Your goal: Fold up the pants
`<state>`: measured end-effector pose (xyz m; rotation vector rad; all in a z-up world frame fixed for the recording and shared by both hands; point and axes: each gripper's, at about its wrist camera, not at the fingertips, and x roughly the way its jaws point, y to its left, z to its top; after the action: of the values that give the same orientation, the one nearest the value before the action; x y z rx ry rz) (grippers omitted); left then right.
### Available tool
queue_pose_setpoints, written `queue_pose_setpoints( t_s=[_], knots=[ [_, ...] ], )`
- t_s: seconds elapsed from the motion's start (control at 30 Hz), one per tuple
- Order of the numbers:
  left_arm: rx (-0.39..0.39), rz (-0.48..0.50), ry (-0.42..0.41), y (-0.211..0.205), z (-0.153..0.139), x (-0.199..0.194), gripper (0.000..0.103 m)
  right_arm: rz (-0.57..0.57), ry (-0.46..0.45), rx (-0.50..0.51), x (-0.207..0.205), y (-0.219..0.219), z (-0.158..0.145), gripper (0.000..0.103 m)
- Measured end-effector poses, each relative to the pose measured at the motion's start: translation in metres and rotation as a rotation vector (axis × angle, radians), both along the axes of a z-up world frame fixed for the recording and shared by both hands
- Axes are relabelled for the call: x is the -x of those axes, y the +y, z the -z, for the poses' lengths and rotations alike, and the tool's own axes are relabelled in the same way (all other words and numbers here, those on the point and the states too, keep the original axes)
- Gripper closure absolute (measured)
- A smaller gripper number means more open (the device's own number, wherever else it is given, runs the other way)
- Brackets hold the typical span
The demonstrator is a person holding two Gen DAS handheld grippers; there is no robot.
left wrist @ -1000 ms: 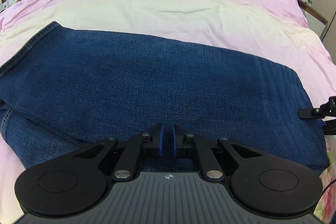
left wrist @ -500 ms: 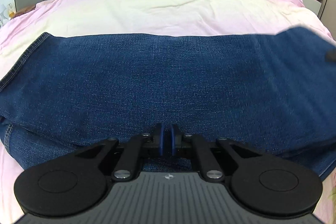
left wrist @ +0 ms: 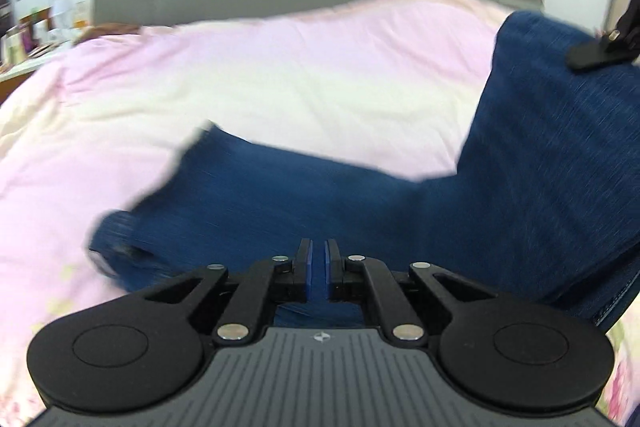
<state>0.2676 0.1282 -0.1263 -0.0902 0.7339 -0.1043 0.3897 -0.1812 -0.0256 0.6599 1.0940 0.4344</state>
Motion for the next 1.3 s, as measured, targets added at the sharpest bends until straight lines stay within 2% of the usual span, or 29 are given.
queue_pose_setpoints(
  t_s=[0.1,0.3,0.47,0.63,0.77,0.83,0.9,0.93,1.03,1.1,1.2,1.23,1.3],
  knots=[
    [0.058,-0.077,-0.019,0.042,-0.004,0.006,0.097,-0.042,-0.019,0.003,-0.015,0.053,-0.011,0.094],
    [0.186,-0.200,-0.028,0.118,-0.003,0.018,0.097,-0.112,0.008,0.005,-0.040,0.156,0.001,0.094],
    [0.216,-0.250,-0.010,0.148,0.005,0.017,0.097,-0.160,0.050,0.065,-0.064,0.239,0.041,0.094],
    [0.244,-0.284,-0.001,0.158,0.017,0.015,0.097,-0.186,0.126,0.140,-0.073,0.288,0.095,0.094],
    [0.267,-0.303,-0.010,0.164,0.021,0.014,0.097,-0.203,0.157,0.165,-0.075,0.305,0.125,0.092],
    [0.276,-0.321,-0.018,0.166,0.020,0.015,0.097,-0.212,0.154,0.165,-0.076,0.309,0.129,0.084],
    [0.288,-0.344,-0.033,0.168,0.018,0.017,0.085,-0.235,0.151,0.145,-0.077,0.311,0.129,0.070],
    [0.296,-0.356,-0.038,0.168,0.017,0.019,0.082,-0.243,0.150,0.132,-0.078,0.314,0.127,0.068],
    [0.336,-0.382,-0.033,0.170,0.012,0.023,0.077,-0.276,0.128,0.095,-0.073,0.309,0.113,0.067],
    [0.350,-0.399,-0.037,0.170,0.008,0.025,0.065,-0.293,0.085,0.112,-0.067,0.302,0.099,0.061],
    [0.363,-0.408,-0.043,0.168,0.001,0.030,0.050,-0.304,0.026,0.151,-0.056,0.281,0.082,0.059],
    [0.384,-0.398,-0.035,0.170,-0.001,0.030,0.048,-0.304,0.014,0.162,-0.053,0.271,0.078,0.059],
    [0.459,-0.372,-0.012,0.174,-0.002,0.030,0.038,-0.303,-0.014,0.194,-0.047,0.249,0.073,0.058]
  ],
)
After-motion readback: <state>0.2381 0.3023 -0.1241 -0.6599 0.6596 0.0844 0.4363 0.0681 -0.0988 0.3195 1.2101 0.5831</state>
